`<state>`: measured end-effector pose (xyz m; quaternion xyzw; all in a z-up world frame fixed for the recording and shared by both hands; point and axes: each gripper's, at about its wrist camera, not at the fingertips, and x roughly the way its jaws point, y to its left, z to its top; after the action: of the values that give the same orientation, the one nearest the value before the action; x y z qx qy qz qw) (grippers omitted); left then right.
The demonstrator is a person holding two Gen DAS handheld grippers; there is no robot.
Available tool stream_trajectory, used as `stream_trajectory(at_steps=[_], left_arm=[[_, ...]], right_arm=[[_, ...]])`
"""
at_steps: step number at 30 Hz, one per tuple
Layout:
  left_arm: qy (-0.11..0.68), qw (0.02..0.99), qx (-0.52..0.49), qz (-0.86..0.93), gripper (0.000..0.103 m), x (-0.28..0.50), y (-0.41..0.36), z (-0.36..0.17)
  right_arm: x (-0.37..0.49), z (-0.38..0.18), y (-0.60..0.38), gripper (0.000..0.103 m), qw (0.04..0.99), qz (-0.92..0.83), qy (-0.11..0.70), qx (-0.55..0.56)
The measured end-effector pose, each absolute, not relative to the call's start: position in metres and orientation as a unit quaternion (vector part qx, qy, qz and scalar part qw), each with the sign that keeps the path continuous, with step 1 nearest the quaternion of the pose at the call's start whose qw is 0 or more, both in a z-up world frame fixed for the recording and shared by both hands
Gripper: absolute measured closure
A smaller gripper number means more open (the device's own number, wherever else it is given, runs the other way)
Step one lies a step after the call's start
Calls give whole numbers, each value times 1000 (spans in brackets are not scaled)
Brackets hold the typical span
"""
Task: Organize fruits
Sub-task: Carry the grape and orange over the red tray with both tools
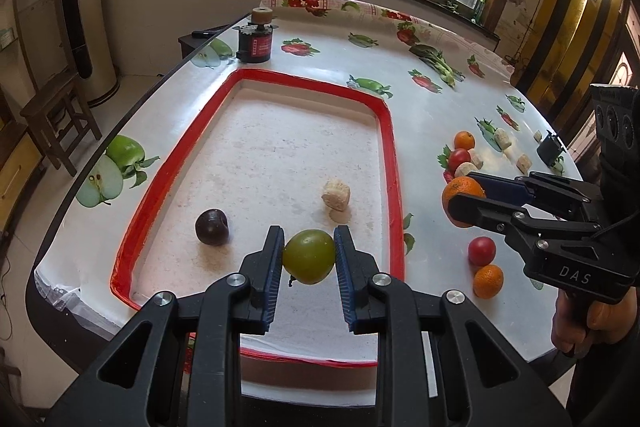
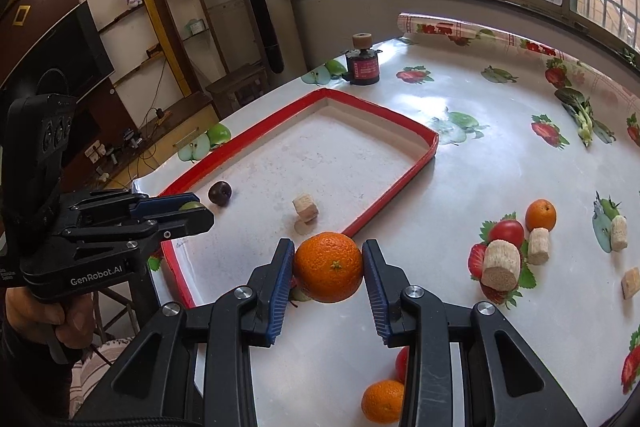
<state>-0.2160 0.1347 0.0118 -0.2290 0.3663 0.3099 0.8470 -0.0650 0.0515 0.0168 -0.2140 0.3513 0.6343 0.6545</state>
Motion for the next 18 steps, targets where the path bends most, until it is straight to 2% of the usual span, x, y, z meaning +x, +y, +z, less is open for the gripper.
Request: stream_trajectory(at_steps=[18], left_arm=[[371,833,-240,334,80,-205,189,3]], right_arm=[[-53,0,132,67,644,625,378,-225]])
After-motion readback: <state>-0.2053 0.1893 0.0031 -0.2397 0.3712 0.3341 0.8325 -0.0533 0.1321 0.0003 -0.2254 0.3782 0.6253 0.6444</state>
